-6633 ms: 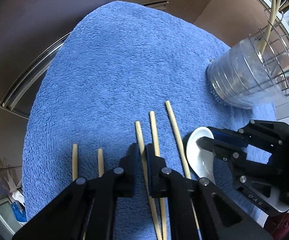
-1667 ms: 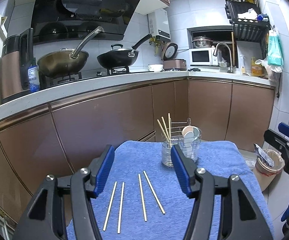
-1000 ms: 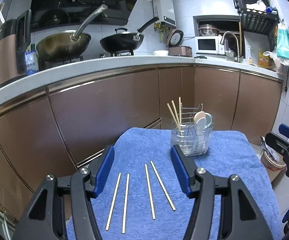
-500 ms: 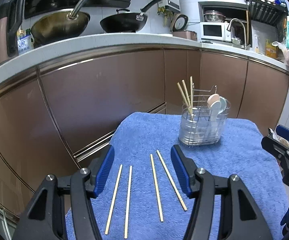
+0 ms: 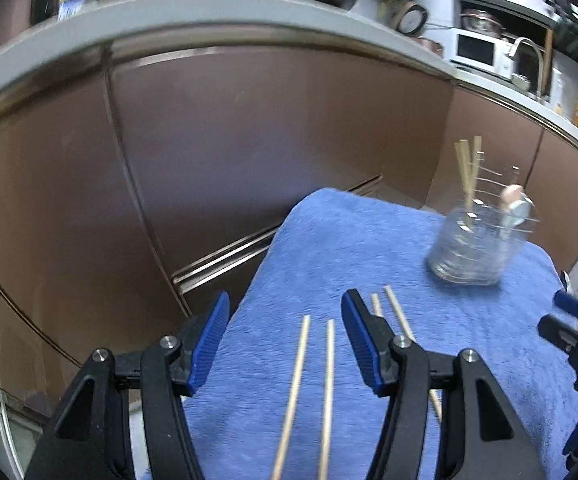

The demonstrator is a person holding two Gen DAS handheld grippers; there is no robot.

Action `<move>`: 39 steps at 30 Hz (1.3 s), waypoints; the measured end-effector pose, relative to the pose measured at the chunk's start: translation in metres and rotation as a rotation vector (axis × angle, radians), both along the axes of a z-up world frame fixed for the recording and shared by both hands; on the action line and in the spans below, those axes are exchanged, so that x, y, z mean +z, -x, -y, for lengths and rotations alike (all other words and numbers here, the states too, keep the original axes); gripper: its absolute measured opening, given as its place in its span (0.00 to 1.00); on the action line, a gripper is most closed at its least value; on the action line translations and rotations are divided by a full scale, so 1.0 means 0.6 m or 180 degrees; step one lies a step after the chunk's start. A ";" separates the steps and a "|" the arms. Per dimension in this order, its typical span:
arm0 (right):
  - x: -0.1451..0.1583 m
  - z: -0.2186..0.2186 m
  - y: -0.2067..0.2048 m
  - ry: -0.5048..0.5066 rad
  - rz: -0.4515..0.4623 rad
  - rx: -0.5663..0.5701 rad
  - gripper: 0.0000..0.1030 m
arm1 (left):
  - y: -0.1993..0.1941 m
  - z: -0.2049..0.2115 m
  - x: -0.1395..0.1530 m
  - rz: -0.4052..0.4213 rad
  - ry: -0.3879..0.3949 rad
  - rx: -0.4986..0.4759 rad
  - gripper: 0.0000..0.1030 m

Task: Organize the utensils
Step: 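Grasp a chopstick with the left tool while the right tool grasps another chopstick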

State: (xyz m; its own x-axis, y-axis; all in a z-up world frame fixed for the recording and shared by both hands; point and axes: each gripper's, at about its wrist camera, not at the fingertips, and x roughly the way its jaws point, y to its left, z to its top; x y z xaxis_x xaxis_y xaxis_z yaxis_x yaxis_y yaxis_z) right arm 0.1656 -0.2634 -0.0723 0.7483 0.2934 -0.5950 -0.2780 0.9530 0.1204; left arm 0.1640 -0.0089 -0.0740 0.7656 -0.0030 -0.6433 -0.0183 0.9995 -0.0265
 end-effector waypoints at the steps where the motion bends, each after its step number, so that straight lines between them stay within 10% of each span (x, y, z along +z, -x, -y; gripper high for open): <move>1: -0.007 -0.005 -0.012 -0.0045 -0.0080 0.0066 0.61 | -0.010 -0.014 -0.006 -0.0091 0.0093 -0.0036 0.55; 9: -0.070 -0.078 -0.125 -0.0086 -0.0774 0.0582 0.26 | -0.077 -0.018 -0.072 -0.0861 0.0614 -0.0550 0.54; 22: -0.144 -0.180 -0.260 0.0449 -0.1568 0.0790 0.23 | -0.162 0.028 -0.159 -0.1659 0.0489 -0.0816 0.34; 39: -0.162 -0.211 -0.281 0.0730 -0.1684 0.0699 0.07 | -0.174 0.049 -0.182 -0.1819 0.0342 -0.0728 0.05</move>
State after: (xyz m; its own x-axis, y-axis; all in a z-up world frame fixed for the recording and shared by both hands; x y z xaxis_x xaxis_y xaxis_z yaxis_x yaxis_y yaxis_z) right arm 0.3343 -0.1368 -0.1695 0.2710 0.2278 -0.9353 -0.4293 0.8982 0.0944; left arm 0.2682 -0.0384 -0.1832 0.2729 -0.2136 -0.9380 0.1549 0.9721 -0.1763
